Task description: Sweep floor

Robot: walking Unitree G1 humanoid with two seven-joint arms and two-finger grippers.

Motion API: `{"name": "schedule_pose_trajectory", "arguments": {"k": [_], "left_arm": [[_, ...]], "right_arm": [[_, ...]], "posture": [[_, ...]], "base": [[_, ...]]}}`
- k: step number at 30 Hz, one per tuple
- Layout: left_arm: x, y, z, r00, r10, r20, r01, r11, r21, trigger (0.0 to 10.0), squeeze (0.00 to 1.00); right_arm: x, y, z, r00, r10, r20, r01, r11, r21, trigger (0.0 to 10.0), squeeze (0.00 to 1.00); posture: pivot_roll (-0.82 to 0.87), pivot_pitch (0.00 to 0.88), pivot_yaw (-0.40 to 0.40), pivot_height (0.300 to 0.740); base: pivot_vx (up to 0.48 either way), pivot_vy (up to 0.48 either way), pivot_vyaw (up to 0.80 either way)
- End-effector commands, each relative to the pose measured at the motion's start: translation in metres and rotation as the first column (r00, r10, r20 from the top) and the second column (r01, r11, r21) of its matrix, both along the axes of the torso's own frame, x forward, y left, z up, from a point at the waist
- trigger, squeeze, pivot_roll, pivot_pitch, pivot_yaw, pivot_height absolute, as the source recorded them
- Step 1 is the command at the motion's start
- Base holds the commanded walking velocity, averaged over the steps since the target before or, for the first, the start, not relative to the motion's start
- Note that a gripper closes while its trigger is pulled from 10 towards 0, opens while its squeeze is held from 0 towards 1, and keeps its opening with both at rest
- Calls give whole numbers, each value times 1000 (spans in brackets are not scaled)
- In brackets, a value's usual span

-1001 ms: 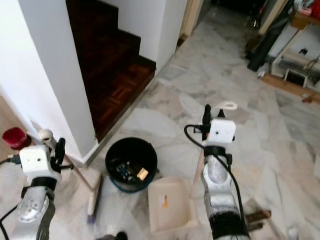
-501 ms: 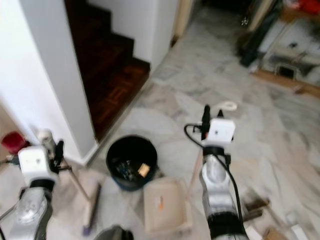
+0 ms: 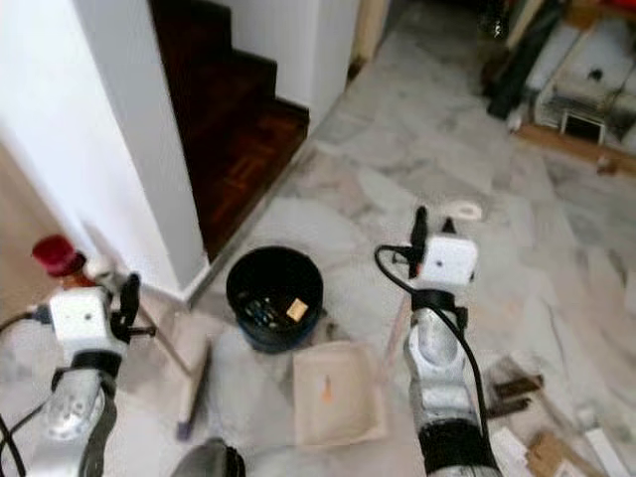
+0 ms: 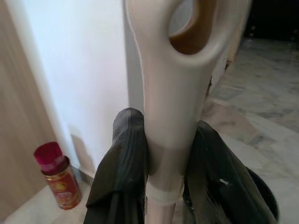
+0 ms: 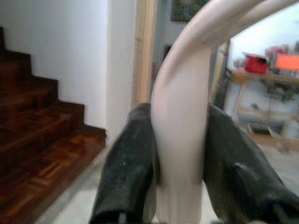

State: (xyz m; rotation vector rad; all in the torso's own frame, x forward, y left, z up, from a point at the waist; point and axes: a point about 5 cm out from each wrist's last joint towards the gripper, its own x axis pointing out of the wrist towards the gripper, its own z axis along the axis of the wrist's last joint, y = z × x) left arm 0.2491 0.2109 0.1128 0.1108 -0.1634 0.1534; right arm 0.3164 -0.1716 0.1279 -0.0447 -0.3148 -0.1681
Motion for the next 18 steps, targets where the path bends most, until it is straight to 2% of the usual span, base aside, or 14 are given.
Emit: {"name": "schedule_pose_trajectory", "arguments": {"k": [1,18], "left_arm": [[3,-8,8,999,-30,41,30,1000,8,10000,0],[4,-10,8,998,-43,40,43,999,8,10000,0]], "right_arm": [[0,-12,8,999,-33,33,33,999,-7,10000,0],[0,-10,3,999,-36,19,36,999,-1,10000,0]], "posture": [[154,123,-111,740],[160,113,-105,740]], "base": [[0,0,0],[0,0,0]]}}
